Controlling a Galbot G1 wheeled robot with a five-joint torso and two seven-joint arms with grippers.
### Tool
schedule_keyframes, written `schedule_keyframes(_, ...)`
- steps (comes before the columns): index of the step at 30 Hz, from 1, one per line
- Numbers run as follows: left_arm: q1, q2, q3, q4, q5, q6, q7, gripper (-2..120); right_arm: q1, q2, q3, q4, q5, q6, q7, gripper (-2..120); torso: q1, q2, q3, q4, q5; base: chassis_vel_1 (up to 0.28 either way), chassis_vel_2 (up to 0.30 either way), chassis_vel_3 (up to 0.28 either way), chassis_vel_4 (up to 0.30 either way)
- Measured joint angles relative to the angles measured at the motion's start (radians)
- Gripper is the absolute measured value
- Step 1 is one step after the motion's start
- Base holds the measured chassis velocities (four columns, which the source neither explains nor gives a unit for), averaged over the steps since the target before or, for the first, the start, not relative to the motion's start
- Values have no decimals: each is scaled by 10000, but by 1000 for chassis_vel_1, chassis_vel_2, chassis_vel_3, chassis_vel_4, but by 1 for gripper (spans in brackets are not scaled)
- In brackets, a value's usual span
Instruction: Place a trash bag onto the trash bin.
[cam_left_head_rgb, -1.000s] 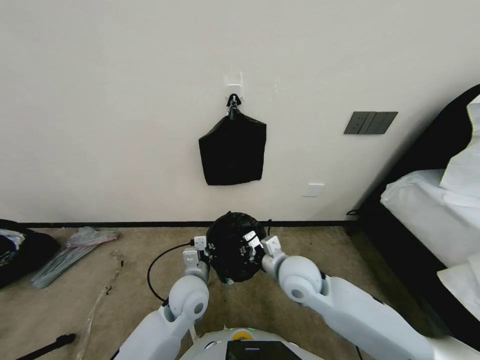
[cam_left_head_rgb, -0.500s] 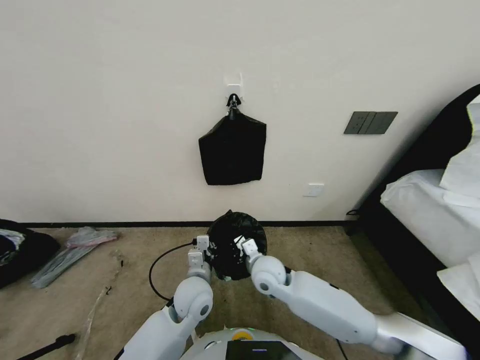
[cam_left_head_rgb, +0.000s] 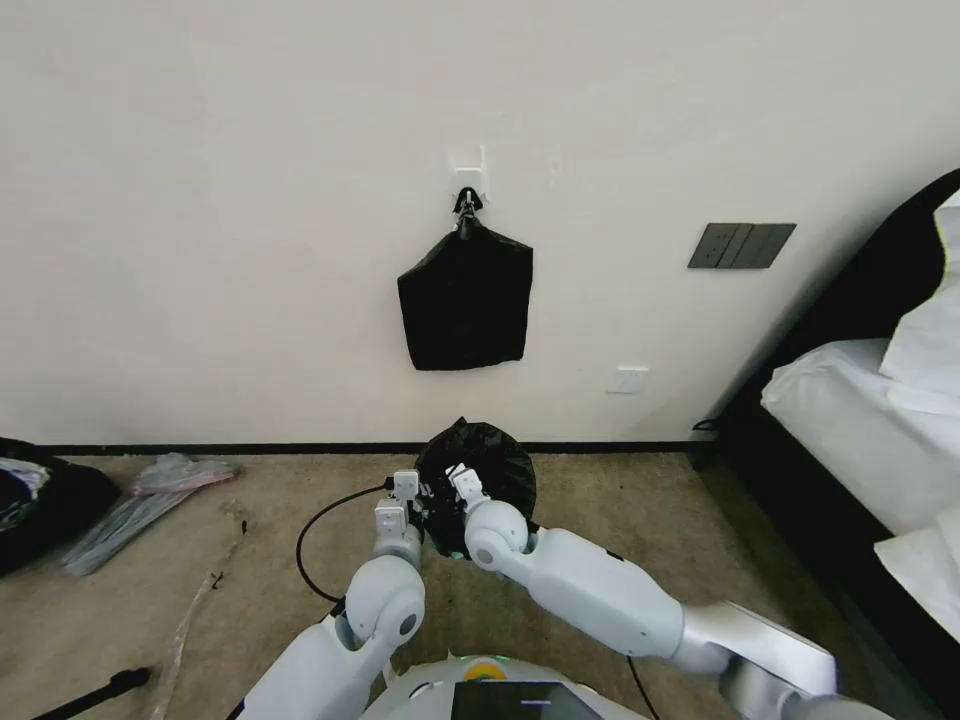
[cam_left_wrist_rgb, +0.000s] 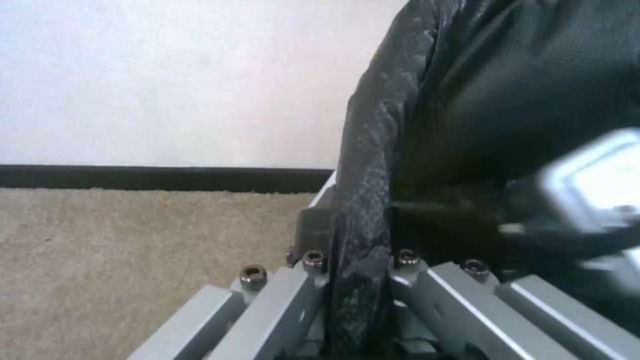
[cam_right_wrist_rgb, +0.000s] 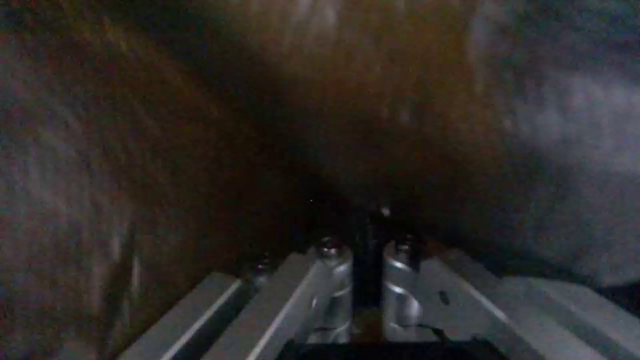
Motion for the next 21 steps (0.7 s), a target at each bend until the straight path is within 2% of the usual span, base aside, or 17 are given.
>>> schedule_keyframes(7,100,145,-95,-261,-181,-86,52,0,2,499,37,-661,-442,11,-309,0,0,0,-1,0,0,0,0,0,0)
schedule_keyframes(21,579,465,-508,-886,-614,-110,145,0,-94,706,214,-1162,-849,23,-520,0,0,0,-1,0,2,0,0,0,0)
